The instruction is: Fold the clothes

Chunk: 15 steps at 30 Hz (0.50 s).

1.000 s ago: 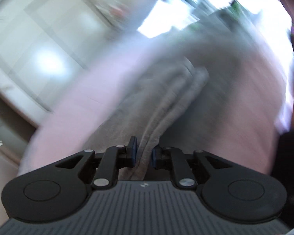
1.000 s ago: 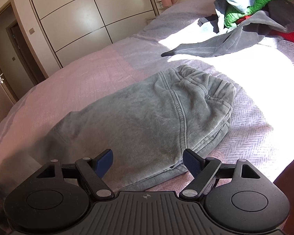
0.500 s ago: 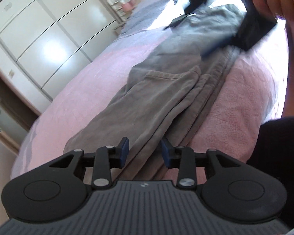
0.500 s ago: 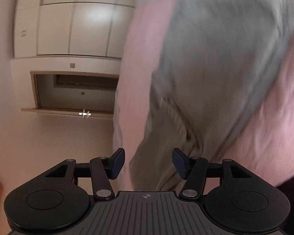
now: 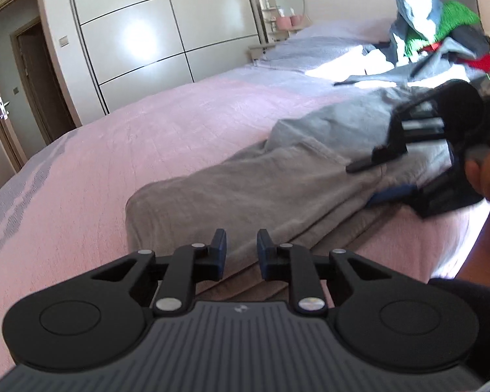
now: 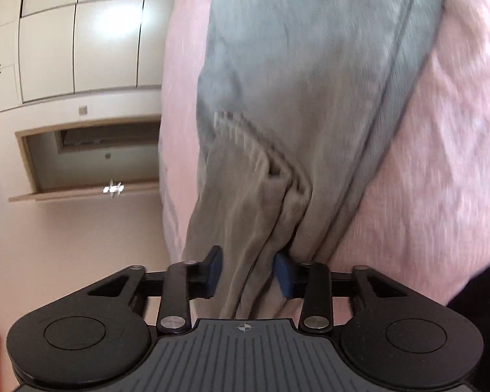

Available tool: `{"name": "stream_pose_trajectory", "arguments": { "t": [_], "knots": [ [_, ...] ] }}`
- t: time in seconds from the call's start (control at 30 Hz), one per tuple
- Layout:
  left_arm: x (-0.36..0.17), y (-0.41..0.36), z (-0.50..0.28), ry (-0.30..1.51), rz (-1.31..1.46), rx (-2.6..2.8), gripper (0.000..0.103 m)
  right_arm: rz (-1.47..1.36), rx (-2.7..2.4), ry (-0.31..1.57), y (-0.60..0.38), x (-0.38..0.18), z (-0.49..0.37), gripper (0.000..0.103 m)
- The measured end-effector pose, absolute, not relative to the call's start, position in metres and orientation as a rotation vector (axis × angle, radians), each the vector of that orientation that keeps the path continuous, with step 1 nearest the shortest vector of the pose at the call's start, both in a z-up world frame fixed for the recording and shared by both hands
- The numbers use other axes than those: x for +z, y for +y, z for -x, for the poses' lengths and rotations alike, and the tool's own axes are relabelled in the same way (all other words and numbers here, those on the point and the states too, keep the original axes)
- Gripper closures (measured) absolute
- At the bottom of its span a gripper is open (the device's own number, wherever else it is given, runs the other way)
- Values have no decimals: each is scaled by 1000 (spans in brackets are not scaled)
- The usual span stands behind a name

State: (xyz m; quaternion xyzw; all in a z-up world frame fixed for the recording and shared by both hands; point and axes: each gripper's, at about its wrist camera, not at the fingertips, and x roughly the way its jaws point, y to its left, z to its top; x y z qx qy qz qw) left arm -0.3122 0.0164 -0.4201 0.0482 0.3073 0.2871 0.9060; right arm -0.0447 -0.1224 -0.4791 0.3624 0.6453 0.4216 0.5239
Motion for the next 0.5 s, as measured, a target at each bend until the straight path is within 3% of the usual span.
{"name": "stream_pose_trajectory", "arguments": {
  "t": [0.13, 0.23, 0.5],
  "knots": [
    [-422, 5, 322, 636, -154, 582, 82, -814, 987, 1485, -118, -478, 44, 78],
    [-423, -3, 333, 668, -232, 635, 70, -788, 999, 1454, -118, -477, 48, 78],
    [-443, 7, 342, 748, -306, 808, 61, -726, 1046, 1388, -117, -465, 52, 78]
  ]
}}
